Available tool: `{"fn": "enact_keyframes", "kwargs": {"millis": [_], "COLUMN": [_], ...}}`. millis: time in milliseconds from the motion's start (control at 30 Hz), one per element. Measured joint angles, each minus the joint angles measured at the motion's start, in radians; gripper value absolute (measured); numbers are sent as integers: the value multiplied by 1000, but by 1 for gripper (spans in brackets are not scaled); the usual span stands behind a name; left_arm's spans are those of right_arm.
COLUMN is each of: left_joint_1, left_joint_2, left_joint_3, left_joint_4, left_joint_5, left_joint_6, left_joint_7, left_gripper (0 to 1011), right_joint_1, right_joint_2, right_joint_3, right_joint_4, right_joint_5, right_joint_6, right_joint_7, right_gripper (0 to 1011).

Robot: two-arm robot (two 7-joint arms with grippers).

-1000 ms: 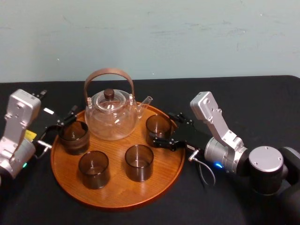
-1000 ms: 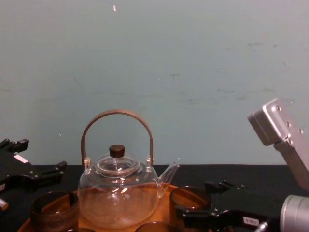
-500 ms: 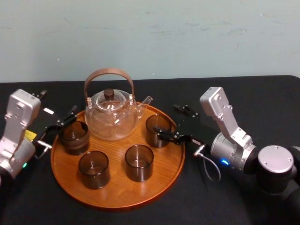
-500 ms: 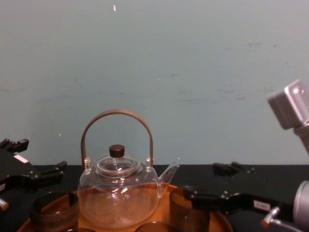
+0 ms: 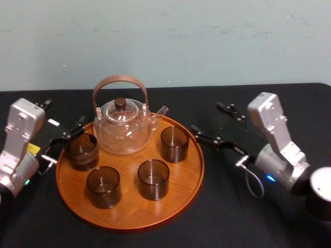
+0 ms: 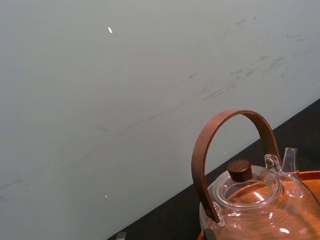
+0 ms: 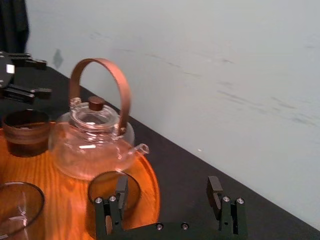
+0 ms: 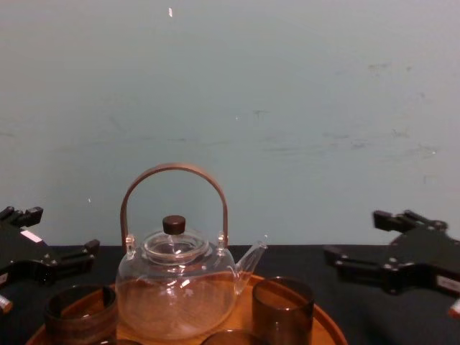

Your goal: Pick up the glass from the table and place it on the tray.

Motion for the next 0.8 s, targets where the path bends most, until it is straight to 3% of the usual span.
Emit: {"fn": "enact_keyframes", "kwargs": {"millis": [267,533,800], "left_joint_1": [0,0,0], "left_joint_2": [0,0,0], "left_joint_3": [0,0,0], "left_joint_4": [0,0,0], "left_joint_5": [0,0,0], "left_joint_6": [0,0,0], "left_joint_7": [0,0,0], "left_gripper": [1001,1001,1001], "right_joint_1": [-73,-122,-121], "right_joint_2": [17,4,6], "right_joint_3": [64,119,116], "right_joint_4": [-43,-43,-43], "right_joint_5": [-5,-28,-27], "right_joint_6": [-10,-23,-23], "right_joint_7": [-33,-86,-82], "right_gripper": [1002,1002,1002]}}
